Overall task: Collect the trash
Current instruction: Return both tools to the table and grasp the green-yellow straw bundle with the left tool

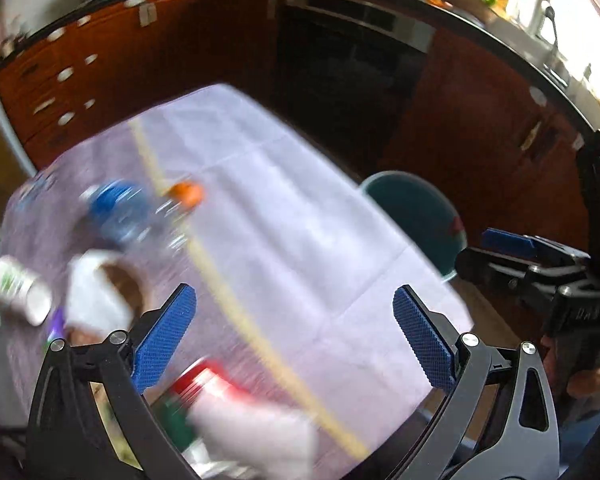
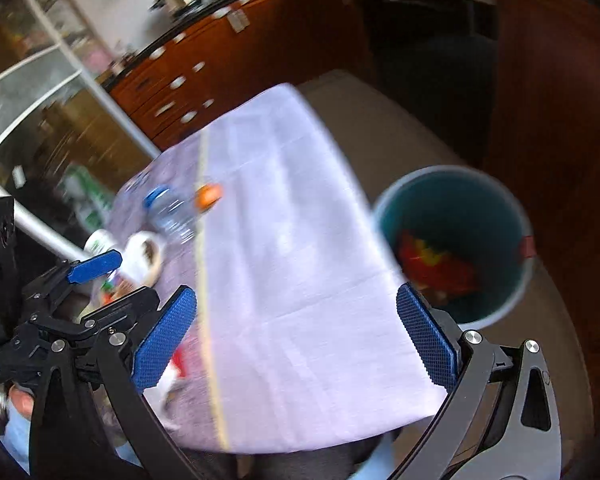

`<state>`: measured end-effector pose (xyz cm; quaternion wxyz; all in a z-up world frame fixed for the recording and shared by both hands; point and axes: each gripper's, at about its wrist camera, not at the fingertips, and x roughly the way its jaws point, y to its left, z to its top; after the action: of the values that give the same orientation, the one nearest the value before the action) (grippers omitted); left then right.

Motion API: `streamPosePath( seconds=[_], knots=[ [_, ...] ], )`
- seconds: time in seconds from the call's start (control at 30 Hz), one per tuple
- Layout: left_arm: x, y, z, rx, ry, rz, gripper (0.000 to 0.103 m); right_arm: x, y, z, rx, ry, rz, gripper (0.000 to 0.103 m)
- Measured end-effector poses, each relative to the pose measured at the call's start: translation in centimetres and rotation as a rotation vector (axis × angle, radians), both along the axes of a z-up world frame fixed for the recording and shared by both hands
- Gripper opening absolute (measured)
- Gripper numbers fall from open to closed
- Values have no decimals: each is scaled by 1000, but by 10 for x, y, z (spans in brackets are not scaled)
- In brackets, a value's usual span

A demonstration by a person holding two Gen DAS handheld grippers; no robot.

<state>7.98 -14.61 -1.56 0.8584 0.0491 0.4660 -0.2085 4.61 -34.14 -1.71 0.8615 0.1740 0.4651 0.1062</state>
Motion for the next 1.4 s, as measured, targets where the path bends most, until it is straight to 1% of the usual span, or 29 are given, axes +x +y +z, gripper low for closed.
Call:
streamPosePath(
  seconds=[0.07,0.13,0.2,0.3,0.4,0.47,0.57,0.67,0.83,0.9,0.97,1.0,1.03,1.07,1.13,1.23,1.3,1.4],
  knots=[
    [-8,35,-2,3,5,44,99,0,26,-2,2,3,70,96],
    [-15,68,-3,11,6,95,99,-4,61,-4,-27,3,154,96],
    [-26,111,-2,12,4,157,99,-8,90,-7,-54,4,215,96],
    [-42,156,-6,6,16,233,99,-12,125,-12,-90,22,298,96],
    [-53,186,-14,-3,38,289,99,-18,153,-18,-117,42,351,96],
    [-62,202,-24,-9,64,311,99,-21,162,-21,-133,51,357,96],
    [-72,215,-40,-21,116,322,99,-26,177,-20,-158,52,376,96],
    [-78,213,-55,-46,169,304,99,-28,189,-17,-178,47,397,96],
    [-84,198,-78,-63,198,250,98,-32,204,-13,-197,30,430,96],
    [-85,192,-85,-70,211,234,93,-34,209,-14,-203,36,443,96],
    [-84,189,-91,-89,233,222,72,-37,212,-15,-198,47,459,96],
    [-84,188,-92,-91,238,217,65,-38,215,-15,-195,47,467,96],
    [-86,186,-93,-78,231,212,50,-40,218,-14,-197,43,478,96],
    [-88,185,-92,-79,222,206,44,-42,222,-13,-207,36,490,96],
    [-94,187,-86,-94,201,196,40,-45,230,-12,-225,22,516,96],
    [-105,198,-75,-111,170,194,39,-47,244,-15,-236,22,566,85],
    [-109,210,-74,-134,178,212,39,-46,253,-21,-252,33,589,82],
    [-115,224,-78,-133,191,236,39,-43,265,-33,-283,53,616,81]
  ],
)
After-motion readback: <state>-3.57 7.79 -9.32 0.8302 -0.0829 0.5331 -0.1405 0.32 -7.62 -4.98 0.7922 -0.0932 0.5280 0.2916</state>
